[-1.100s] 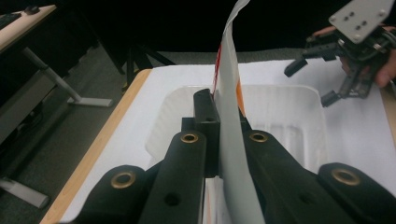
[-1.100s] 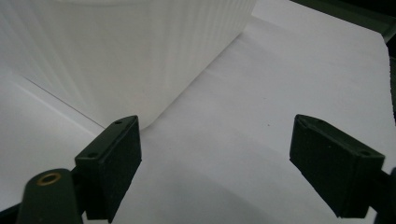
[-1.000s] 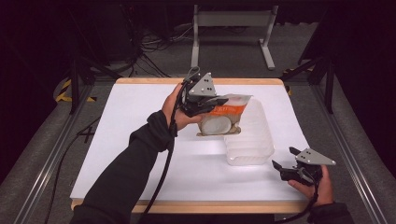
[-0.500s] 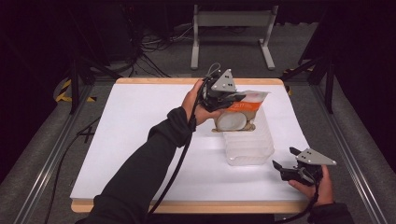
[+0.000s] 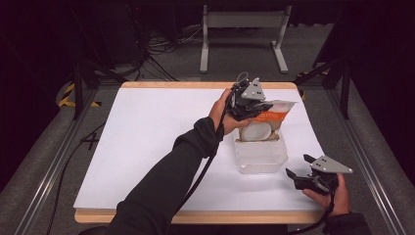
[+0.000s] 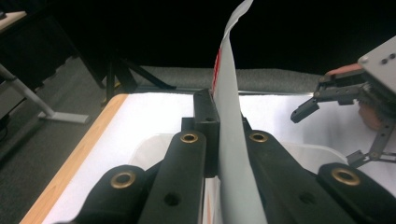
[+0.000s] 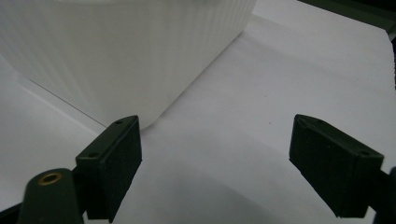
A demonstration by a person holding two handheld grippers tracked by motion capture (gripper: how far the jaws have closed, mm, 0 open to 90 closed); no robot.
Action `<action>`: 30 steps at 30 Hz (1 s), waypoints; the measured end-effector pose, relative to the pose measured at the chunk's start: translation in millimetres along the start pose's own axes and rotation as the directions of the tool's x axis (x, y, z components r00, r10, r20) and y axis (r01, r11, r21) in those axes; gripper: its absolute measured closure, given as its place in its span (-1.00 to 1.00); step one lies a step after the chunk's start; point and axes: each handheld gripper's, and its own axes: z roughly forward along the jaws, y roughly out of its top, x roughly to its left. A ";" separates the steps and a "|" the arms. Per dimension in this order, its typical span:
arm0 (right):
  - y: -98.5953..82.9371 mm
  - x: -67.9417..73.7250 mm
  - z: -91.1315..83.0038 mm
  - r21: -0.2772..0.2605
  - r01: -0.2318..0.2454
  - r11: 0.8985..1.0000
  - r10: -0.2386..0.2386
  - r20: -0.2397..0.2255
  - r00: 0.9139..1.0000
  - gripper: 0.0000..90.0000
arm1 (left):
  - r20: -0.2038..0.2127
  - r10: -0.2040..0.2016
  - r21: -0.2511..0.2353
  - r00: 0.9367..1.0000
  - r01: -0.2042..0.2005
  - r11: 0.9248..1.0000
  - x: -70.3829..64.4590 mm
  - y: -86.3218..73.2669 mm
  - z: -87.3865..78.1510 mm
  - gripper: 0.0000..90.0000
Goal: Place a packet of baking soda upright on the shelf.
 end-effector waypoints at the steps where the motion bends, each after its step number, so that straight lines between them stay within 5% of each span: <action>1: 0.0 0.0 0.0 0.000 0.000 1.000 0.000 0.000 1.000 -0.61 | 0.002 -0.002 0.003 1.000 0.002 1.000 -0.3 -1.3 2.2 1.00; 9: 0.0 0.2 0.5 0.001 0.004 1.000 -0.004 -0.003 1.000 -0.61 | 0.047 -0.072 -0.026 0.996 0.074 0.997 0.1 -15.5 10.9 0.99; 30: 0.1 1.5 1.8 0.012 0.011 1.000 -0.011 -0.006 1.000 -0.61 | 0.095 -0.121 -0.009 0.988 0.123 0.992 -1.0 -39.6 17.7 0.99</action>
